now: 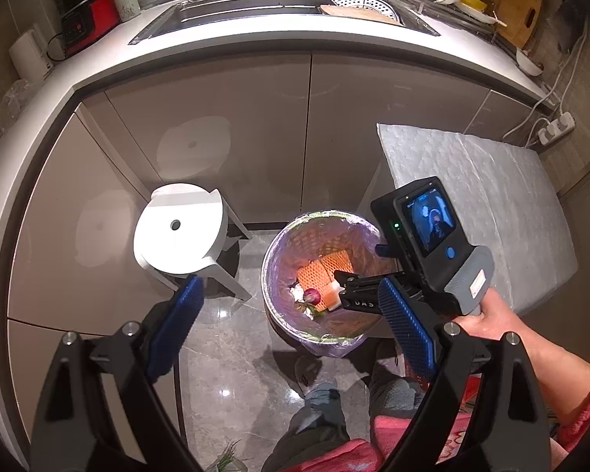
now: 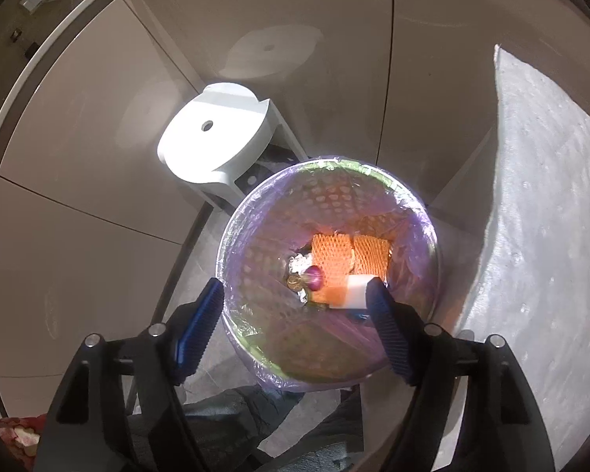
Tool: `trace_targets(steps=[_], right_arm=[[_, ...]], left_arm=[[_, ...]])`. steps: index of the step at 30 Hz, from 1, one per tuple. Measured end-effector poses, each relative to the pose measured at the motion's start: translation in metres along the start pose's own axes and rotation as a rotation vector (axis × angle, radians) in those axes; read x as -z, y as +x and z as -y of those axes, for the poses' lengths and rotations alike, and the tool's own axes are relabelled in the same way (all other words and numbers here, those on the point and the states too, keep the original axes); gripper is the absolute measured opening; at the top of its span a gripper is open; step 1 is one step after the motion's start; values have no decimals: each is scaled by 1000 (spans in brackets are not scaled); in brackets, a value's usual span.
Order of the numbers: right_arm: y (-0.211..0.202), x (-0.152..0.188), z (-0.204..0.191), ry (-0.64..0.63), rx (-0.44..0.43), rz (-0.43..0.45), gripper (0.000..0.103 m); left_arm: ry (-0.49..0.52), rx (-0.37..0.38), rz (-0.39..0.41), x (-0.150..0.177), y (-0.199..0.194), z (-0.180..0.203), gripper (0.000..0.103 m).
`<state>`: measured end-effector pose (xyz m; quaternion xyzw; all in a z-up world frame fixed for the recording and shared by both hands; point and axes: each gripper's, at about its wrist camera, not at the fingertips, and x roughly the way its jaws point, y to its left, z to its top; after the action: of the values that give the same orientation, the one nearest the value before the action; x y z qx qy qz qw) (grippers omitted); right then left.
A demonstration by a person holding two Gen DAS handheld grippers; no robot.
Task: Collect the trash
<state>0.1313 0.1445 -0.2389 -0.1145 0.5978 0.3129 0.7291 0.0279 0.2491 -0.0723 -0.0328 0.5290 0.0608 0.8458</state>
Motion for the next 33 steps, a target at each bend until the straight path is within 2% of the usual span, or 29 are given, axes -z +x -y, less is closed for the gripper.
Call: trace_targets(steps=[2,5,10,14,19,23,27,33], right_arm=[[-21,3,5,51,0,32,86],[-58,14,22,171,-5,81,97],[-119,53,75,415,60,162,99],[-175,87,108,540,178,232,99],[-253,120,116,551,326,359,99],[-306,146,115,550,406,442,101],[-342,170,113,545,463,489,101],[-394,210,106,509,499,567,101]], left_arm=[[33,-24,-16,2,6,7,87],[75,-15,-43,5,16,16,87],[137,75,-84,6,30,47,87],[200,128,-38,-3,20,82,87],[234,173,45,-15,-9,126,87],[249,169,120,-19,-39,158,87],[240,149,195,-17,-74,186,87],[208,138,288,-5,-131,222,88]])
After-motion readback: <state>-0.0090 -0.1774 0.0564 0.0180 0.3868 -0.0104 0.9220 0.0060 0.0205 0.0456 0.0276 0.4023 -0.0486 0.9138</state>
